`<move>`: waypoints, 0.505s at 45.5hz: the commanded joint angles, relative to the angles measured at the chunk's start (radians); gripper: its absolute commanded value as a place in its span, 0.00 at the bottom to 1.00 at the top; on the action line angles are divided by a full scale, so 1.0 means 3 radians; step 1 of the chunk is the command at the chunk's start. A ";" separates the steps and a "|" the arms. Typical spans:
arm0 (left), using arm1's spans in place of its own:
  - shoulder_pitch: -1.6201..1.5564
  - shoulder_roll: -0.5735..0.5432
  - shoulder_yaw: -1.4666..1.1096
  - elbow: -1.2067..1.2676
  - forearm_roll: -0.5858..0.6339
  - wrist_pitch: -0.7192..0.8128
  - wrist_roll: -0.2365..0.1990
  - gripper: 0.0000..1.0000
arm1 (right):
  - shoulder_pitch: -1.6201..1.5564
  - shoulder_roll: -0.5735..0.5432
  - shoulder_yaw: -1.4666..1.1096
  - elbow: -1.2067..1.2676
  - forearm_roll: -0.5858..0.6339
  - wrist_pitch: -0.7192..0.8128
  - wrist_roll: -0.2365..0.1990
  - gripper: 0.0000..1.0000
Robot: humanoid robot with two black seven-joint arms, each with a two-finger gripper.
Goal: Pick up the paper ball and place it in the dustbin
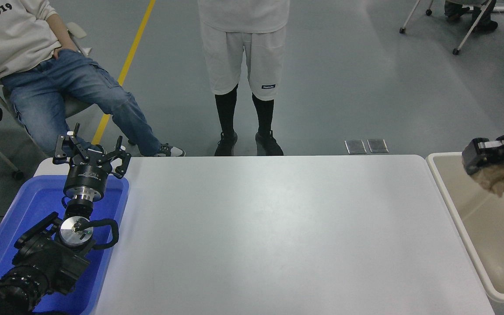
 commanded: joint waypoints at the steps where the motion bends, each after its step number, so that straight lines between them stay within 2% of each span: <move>1: 0.0000 -0.0001 -0.0003 0.0000 -0.0004 0.0000 0.0002 0.99 | 0.0264 -0.0003 -0.0111 0.0007 0.0000 0.0011 -0.0003 0.00; 10: 0.0000 -0.0001 0.0002 0.0000 0.0001 0.0000 0.0002 0.99 | 0.0259 -0.0018 -0.0126 -0.0023 -0.0030 0.0011 -0.0008 0.00; 23: 0.0000 -0.0001 0.0002 0.0000 -0.0004 0.0000 0.0002 0.99 | 0.0054 -0.0243 -0.0193 -0.0360 -0.0092 0.0011 -0.0064 0.00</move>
